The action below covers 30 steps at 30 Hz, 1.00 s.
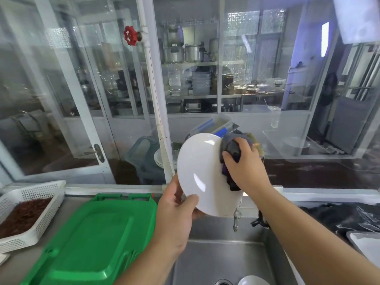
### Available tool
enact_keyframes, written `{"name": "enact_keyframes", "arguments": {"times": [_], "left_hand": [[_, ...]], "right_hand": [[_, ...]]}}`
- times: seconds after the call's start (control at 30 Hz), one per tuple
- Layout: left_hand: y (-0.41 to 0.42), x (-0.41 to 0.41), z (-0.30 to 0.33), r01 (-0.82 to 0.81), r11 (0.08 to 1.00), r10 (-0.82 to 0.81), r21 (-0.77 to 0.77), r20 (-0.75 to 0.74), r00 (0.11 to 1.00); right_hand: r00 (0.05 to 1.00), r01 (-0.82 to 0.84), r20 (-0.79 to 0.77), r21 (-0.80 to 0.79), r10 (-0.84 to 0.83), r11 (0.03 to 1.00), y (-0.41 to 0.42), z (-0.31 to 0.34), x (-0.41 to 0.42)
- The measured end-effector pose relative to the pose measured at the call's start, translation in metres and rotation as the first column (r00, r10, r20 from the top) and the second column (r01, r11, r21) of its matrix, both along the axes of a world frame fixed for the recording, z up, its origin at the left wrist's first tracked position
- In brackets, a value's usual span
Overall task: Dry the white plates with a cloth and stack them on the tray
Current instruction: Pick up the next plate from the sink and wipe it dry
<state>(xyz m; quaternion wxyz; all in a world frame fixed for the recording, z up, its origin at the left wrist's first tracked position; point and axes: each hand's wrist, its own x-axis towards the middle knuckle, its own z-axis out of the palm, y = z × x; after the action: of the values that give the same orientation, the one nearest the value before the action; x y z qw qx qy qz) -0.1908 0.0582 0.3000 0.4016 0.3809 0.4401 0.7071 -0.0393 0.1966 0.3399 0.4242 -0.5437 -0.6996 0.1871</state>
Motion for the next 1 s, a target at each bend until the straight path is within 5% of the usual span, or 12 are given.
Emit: {"name": "enact_keyframes", "arguments": {"times": [0.13,0.27,0.33,0.4,0.7,0.87,1.0], "left_hand": [[0.002,0.006,-0.004,-0.036,0.999,0.036,0.03,0.015,0.999],[0.005,0.01,-0.008,-0.057,0.996,0.058,0.067,0.0,0.998],[0.006,0.012,-0.012,-0.067,0.996,0.067,0.066,0.005,0.998],[0.007,0.015,-0.016,-0.056,0.997,0.056,0.06,0.0,0.998],[0.017,0.007,0.009,0.107,0.994,-0.107,-0.007,-0.111,0.988],[0.026,-0.038,0.042,0.189,0.96,-0.215,-0.207,-0.114,0.97],[0.026,-0.051,0.046,0.311,0.907,-0.356,-0.284,-0.124,0.926]], "right_hand": [[0.918,-0.038,-0.393,-0.204,-0.047,0.978,-0.013,-0.017,0.005],[0.604,-0.185,-0.769,-0.391,-0.209,0.902,-0.027,-0.043,-0.003],[0.44,-0.281,-0.851,-0.433,-0.286,0.857,-0.032,-0.049,-0.009],[0.387,-0.285,-0.863,-0.446,-0.324,0.848,-0.033,-0.052,-0.01],[0.646,-0.095,-0.743,-0.305,-0.174,0.948,-0.017,-0.03,0.005],[0.898,-0.079,-0.438,-0.1,0.027,0.992,-0.011,-0.008,0.028],[0.971,-0.094,-0.22,0.01,0.094,0.996,-0.005,0.01,0.039]]}}
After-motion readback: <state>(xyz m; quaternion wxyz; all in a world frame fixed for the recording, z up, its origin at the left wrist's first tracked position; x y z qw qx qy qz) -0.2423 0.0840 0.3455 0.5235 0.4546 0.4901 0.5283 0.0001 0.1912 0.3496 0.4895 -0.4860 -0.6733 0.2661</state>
